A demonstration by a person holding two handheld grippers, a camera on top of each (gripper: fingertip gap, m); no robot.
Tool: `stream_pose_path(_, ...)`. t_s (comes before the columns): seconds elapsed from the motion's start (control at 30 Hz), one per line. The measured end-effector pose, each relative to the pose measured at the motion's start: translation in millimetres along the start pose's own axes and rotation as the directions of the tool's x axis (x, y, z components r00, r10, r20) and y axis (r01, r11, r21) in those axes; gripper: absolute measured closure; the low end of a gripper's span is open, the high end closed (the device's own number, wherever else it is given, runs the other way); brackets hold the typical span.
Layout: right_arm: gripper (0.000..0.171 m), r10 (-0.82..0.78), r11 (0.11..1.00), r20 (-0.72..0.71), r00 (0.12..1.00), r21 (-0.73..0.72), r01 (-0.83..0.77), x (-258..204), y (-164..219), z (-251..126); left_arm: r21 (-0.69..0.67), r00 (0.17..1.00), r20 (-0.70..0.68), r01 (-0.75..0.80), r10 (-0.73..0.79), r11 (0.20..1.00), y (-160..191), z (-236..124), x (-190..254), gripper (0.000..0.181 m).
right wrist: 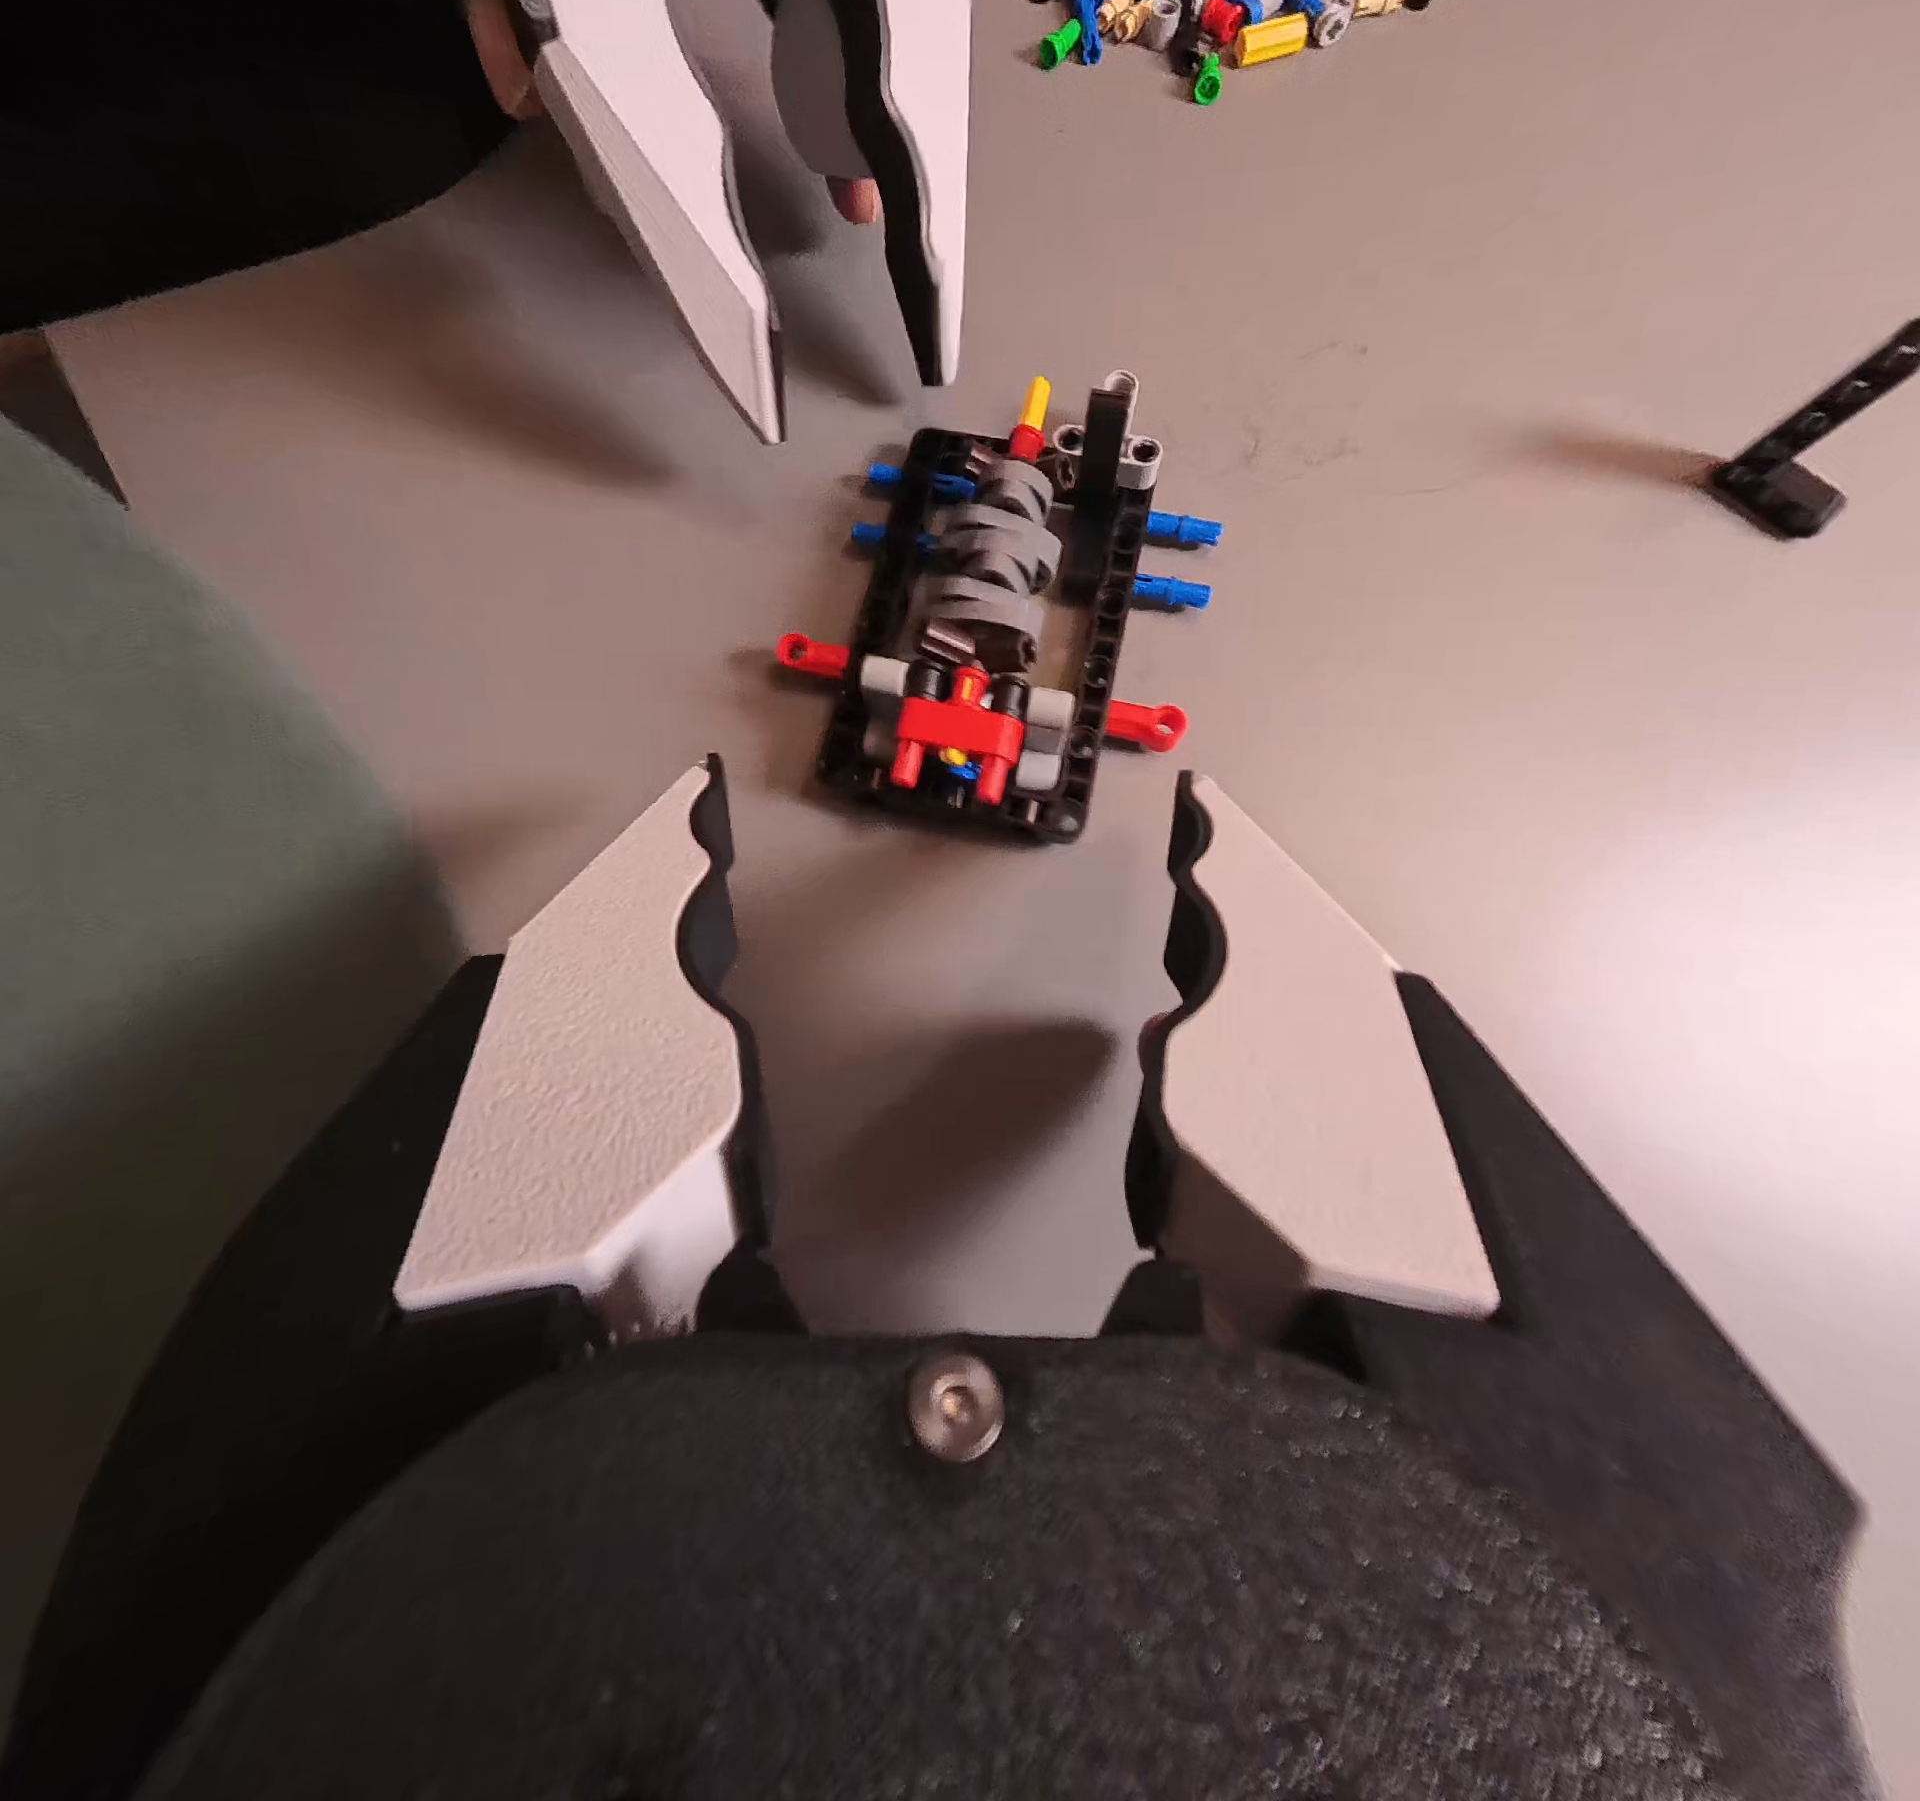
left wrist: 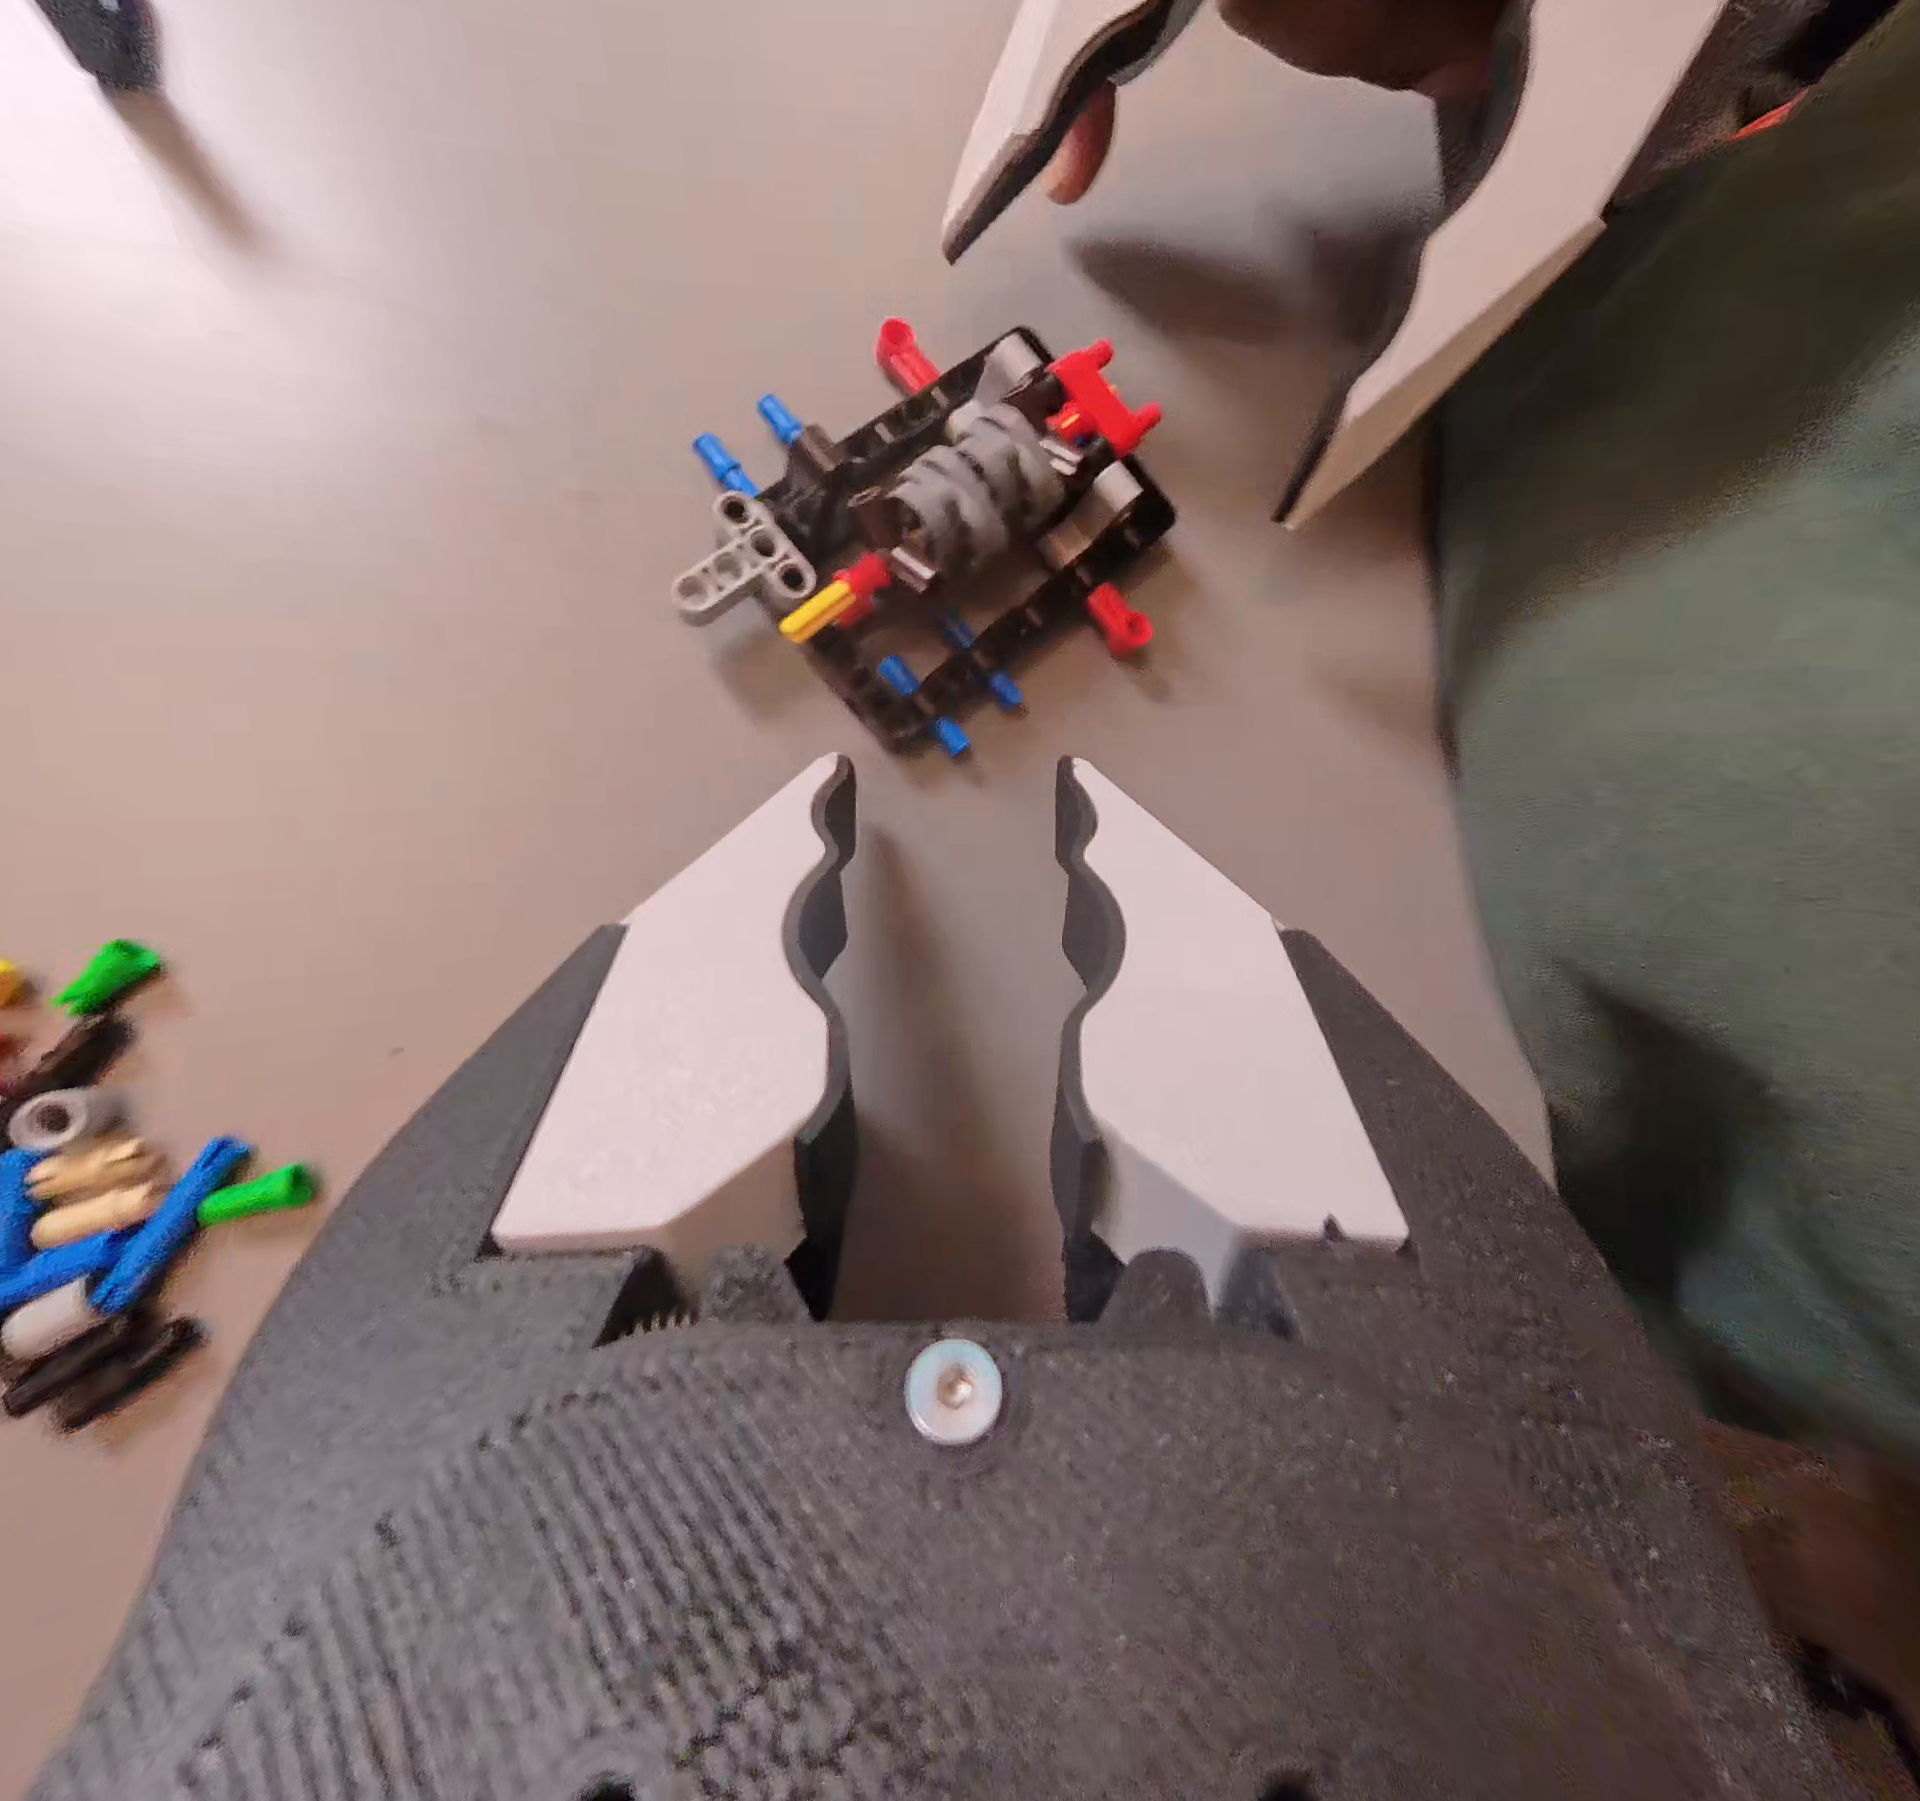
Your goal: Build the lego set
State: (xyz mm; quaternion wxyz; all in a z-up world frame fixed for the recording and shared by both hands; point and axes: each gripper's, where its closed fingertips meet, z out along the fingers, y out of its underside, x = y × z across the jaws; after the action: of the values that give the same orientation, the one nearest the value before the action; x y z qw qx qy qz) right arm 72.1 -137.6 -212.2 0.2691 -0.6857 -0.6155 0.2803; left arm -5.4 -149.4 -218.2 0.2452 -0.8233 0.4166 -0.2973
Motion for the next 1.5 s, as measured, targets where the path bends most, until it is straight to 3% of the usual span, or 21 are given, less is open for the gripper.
stream_pose_path(0.2,0.092,-0.099,0.989,-0.066,0.993,-0.115,0.091,8,4,21,0.061,0.983,0.138,-0.129,0.12,0.99,-20,-6,-38,0.146)
stream_pose_path(0.3,0.096,-0.146,0.978,0.015,0.989,-0.148,0.147,11,5,21,0.079,0.969,0.124,-0.222,0.211,0.972,-34,-5,-38,0.148)
stream_pose_path(0.37,0.113,-0.183,0.968,0.068,0.981,-0.162,0.192,16,6,20,0.089,0.964,0.081,-0.26,0.253,0.962,-41,-4,-31,0.149)
stream_pose_path(0.53,0.109,-0.262,0.941,0.174,0.949,-0.172,0.291,22,8,19,0.069,0.949,0.081,-0.309,0.304,0.949,-43,5,-34,0.15)
stream_pose_path(0.7,0.105,-0.296,0.929,0.209,0.932,-0.164,0.332,23,7,21,0.089,0.968,0.068,-0.248,0.242,0.965,-44,6,-46,0.153)
stream_pose_path(0.9,0.106,-0.318,0.926,0.206,0.925,-0.141,0.35,22,5,22,0.084,0.979,-0.131,-0.144,0.154,0.986,-50,15,-33,0.152)
stream_pose_path(1.1,0.105,-0.324,0.928,0.205,0.923,-0.121,0.353,22,4,22,0.012,0.97,-0.237,-0.051,0.053,0.999,-46,24,-30,0.155)
stream_pose_path(1.33,0.107,-0.335,0.924,0.221,0.916,-0.114,0.365,23,5,21,-0.025,0.987,-0.155,-0.055,0.05,0.998,-41,25,-30,0.167)
stream_pose_path(1.5,0.112,-0.339,0.922,0.231,0.912,-0.109,0.371,25,4,21,-0.027,0.966,0.053,-0.251,0.252,0.968,-43,18,-32,0.17)
